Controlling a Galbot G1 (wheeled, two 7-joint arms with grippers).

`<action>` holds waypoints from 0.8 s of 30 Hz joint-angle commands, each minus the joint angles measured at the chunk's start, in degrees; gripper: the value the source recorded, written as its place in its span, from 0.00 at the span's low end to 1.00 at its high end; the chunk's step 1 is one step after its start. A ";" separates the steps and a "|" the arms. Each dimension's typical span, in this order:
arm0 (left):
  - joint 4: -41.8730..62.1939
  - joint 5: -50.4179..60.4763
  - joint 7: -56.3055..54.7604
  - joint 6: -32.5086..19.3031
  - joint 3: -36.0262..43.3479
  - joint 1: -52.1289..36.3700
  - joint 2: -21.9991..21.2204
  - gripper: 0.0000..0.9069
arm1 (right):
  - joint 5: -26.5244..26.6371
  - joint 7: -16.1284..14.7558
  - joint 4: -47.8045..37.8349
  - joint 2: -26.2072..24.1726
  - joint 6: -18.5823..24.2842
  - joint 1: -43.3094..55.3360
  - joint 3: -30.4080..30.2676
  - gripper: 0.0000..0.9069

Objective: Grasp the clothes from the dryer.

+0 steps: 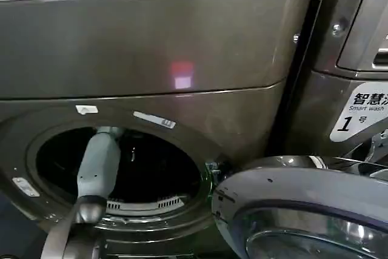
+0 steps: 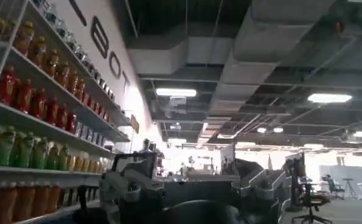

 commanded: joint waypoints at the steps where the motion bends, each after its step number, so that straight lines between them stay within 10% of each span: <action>1: 4.38 -0.99 -0.60 -1.40 0.52 -0.97 0.69 1.00 | -0.03 0.01 0.32 -0.05 -0.07 0.18 -0.15 1.00; 24: 12.01 -5.03 -1.64 -0.32 0.10 -1.60 -0.46 1.00 | -0.37 0.07 0.40 0.21 0.06 0.28 -0.75 1.00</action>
